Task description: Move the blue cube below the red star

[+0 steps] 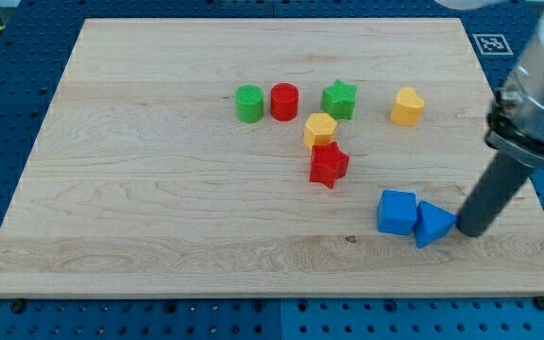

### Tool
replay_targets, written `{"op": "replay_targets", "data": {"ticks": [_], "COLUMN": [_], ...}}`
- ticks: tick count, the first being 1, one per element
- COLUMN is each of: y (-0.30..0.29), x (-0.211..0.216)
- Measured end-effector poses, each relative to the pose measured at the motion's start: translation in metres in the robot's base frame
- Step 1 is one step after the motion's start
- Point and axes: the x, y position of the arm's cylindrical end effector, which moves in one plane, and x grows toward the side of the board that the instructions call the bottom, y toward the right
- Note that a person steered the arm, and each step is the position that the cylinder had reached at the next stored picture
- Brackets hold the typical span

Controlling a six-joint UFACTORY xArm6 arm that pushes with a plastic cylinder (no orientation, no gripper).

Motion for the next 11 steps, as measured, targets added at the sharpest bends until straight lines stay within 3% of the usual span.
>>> {"op": "replay_targets", "data": {"ticks": [3, 11], "y": [0.003, -0.136], "x": [0.010, -0.002]}}
